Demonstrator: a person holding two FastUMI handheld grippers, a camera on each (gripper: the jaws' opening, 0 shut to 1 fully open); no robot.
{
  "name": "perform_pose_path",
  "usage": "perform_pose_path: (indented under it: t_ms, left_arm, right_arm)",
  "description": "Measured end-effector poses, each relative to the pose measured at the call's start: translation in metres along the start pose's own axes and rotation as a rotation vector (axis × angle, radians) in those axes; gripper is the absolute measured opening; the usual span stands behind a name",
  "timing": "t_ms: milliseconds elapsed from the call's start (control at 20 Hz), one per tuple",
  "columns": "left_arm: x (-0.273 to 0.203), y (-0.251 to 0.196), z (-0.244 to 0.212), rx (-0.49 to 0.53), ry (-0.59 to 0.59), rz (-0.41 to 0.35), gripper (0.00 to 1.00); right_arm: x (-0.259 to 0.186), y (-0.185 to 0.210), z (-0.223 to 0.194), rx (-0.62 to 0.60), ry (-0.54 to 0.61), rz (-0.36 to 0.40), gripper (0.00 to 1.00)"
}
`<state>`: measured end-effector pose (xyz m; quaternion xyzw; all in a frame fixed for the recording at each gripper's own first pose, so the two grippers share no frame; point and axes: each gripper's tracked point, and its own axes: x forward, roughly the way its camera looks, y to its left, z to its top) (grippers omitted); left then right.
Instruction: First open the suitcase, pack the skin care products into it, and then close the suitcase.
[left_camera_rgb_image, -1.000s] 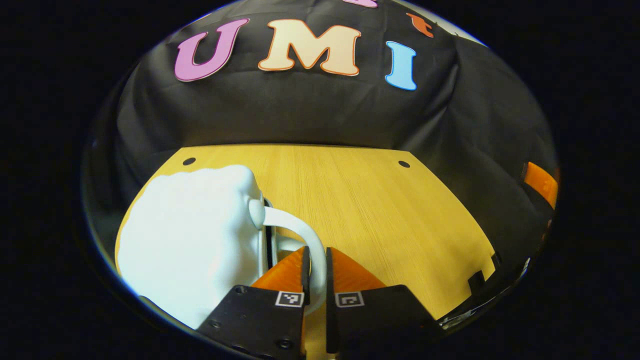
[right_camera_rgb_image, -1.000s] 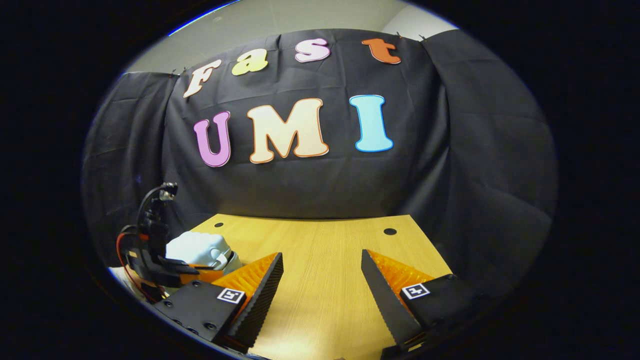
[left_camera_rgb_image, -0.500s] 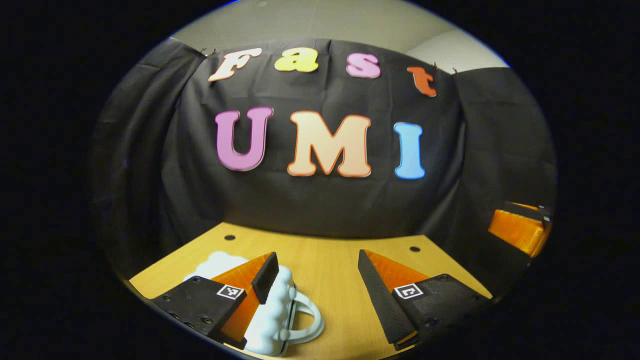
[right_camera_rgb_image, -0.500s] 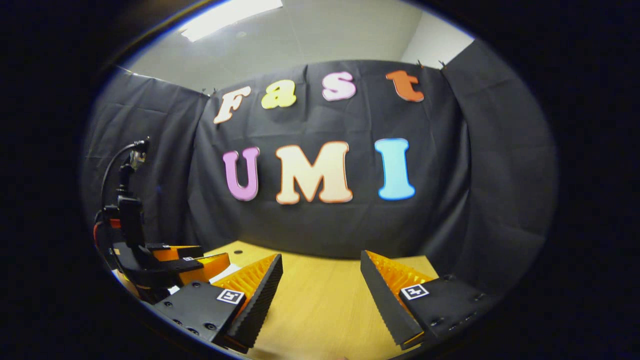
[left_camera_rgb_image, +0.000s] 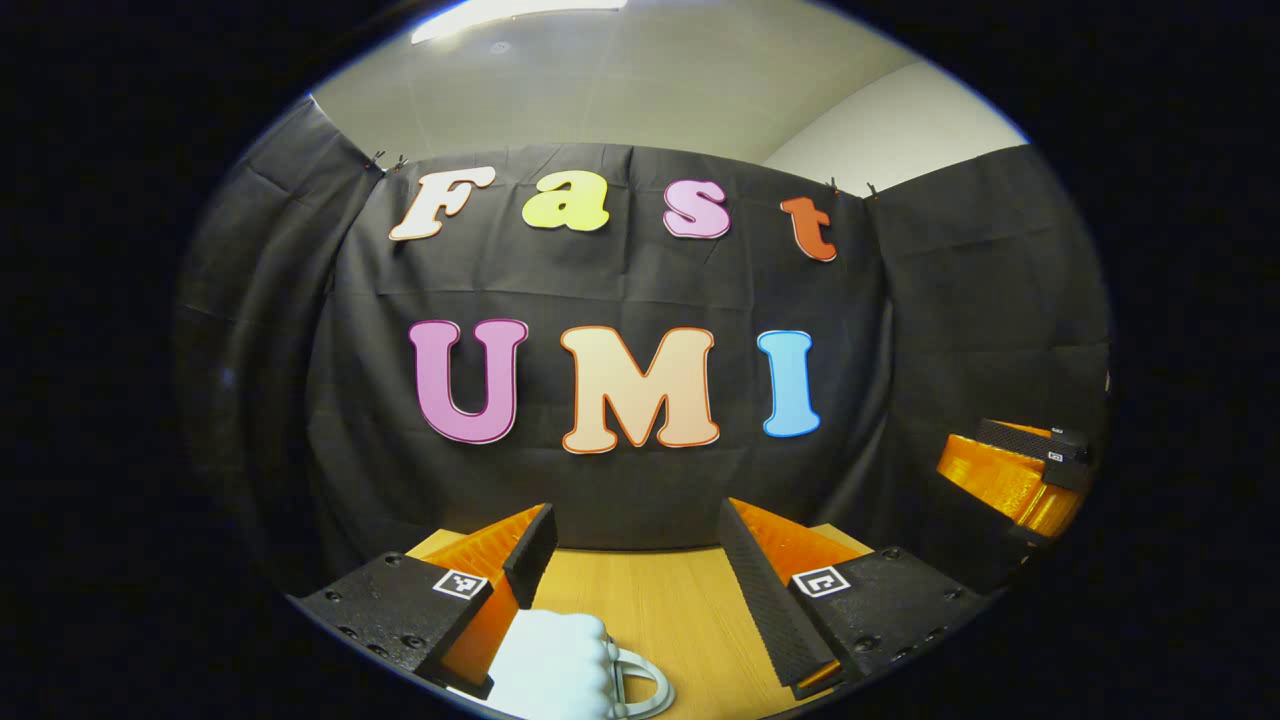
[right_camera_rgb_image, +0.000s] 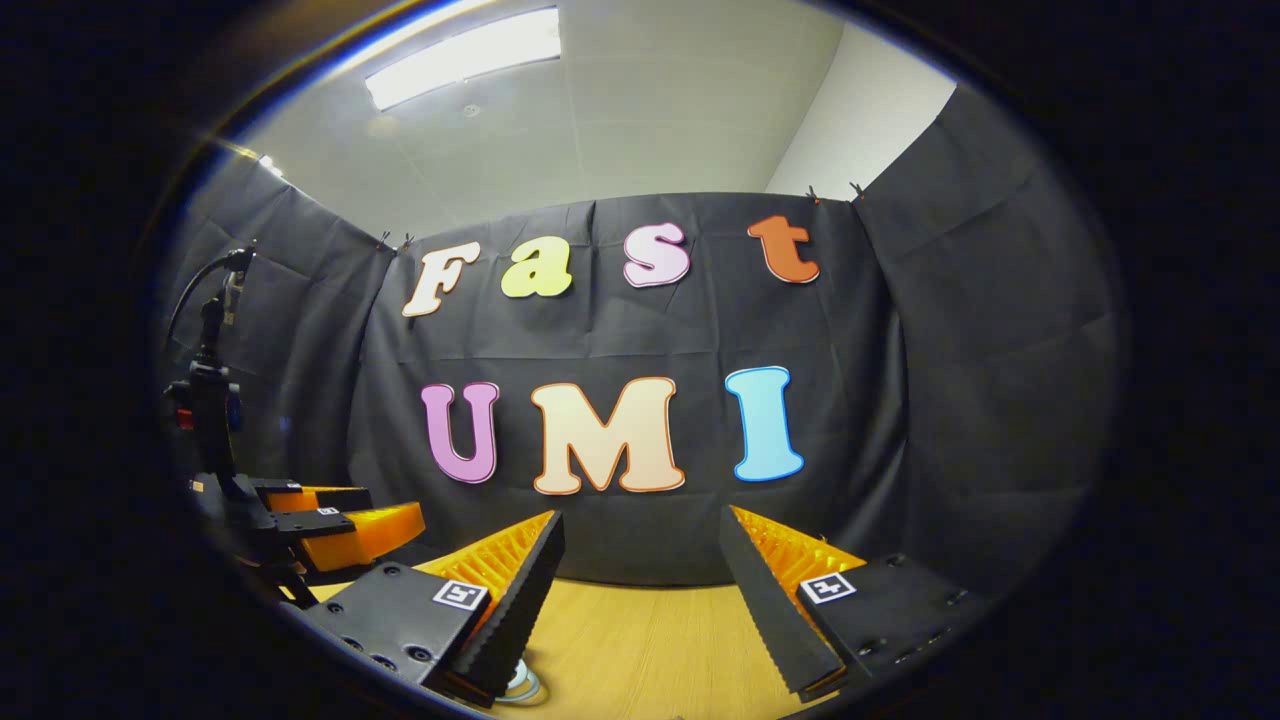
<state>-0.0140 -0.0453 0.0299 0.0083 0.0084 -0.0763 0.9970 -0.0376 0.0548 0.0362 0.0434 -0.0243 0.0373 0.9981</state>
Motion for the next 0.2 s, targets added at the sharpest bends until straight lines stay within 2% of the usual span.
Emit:
perform_pose_path:
  t_ms: [50,200]
  left_arm:
    - [-0.0020,-0.0009,0.0047,-0.006,-0.011,-0.012,0.94]
    - [-0.0082,-0.0075,0.0129,-0.035,-0.032,-0.062,0.94]
  right_arm:
    - [-0.0026,0.0007,0.0034,0.004,-0.005,-0.008,0.94]
    - [-0.0097,0.0021,0.0121,0.004,-0.030,-0.028,0.97]
